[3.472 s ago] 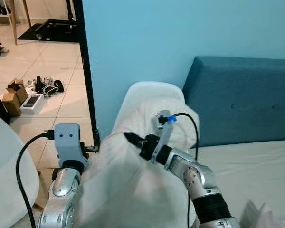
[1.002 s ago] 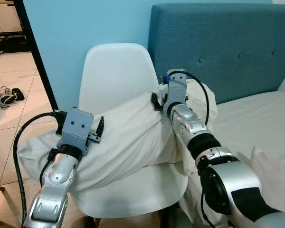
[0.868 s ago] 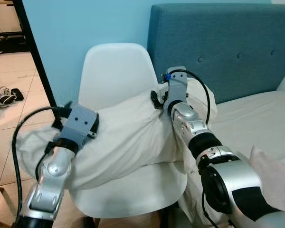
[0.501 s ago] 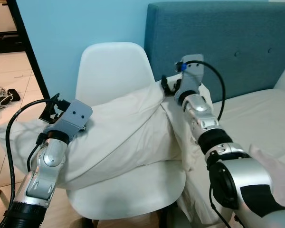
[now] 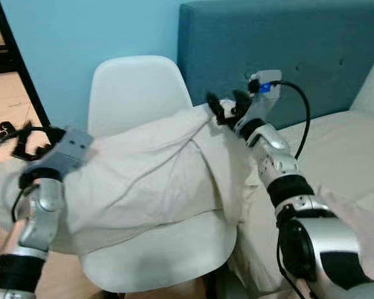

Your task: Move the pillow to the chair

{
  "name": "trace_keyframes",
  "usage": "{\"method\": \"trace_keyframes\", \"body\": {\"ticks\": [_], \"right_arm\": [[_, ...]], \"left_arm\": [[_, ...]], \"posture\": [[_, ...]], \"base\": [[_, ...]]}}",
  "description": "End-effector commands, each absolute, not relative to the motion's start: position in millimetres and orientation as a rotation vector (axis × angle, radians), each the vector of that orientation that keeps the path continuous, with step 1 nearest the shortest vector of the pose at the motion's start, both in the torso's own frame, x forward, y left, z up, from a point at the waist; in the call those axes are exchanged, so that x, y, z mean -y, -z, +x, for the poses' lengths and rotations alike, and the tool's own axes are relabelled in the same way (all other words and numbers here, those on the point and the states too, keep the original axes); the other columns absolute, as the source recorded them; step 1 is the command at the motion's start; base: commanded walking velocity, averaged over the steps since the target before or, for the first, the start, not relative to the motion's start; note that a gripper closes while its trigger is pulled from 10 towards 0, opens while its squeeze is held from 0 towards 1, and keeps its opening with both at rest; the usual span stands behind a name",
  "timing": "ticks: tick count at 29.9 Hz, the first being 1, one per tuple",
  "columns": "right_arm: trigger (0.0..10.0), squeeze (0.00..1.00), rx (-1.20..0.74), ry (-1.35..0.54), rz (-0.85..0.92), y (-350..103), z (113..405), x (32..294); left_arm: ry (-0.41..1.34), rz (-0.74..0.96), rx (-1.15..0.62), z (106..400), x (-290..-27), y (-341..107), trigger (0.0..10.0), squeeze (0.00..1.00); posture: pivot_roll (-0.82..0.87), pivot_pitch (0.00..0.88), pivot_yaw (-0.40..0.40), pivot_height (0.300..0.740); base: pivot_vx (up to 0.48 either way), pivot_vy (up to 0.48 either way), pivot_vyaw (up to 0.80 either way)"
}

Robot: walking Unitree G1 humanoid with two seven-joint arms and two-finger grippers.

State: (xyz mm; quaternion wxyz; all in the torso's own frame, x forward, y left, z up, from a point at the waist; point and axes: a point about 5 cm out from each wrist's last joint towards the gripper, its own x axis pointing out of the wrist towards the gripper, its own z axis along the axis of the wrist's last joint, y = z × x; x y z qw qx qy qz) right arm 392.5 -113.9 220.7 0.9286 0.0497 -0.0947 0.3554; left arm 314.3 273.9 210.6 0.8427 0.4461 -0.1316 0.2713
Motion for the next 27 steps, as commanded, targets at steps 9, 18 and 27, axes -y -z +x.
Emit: {"method": "trace_keyframes", "body": {"ticks": [9,18,27], "right_arm": [[10.0,0.00,0.136,-1.085,-0.109,-198.3,363.0,80.7],[10.0,0.00,0.149,-1.258,-0.021,-204.2,344.8,72.4],[10.0,0.00,0.051,-1.362,-0.157,-189.3,333.0,69.7]], "left_arm": [[-0.313,0.621,0.513,326.4,-229.6,-239.6,10.0,0.00],[-0.335,0.279,0.623,323.9,-232.3,-278.5,10.0,0.00],[-0.446,0.240,0.802,298.5,-260.2,-330.9,10.0,0.00]], "posture": [[-0.06,0.000,-0.074,0.557],[-0.06,0.000,-0.081,0.557],[-0.05,0.000,-0.080,0.557]], "base": [[0.000,0.000,0.00],[0.000,0.000,0.00],[0.000,0.000,0.00]]}}
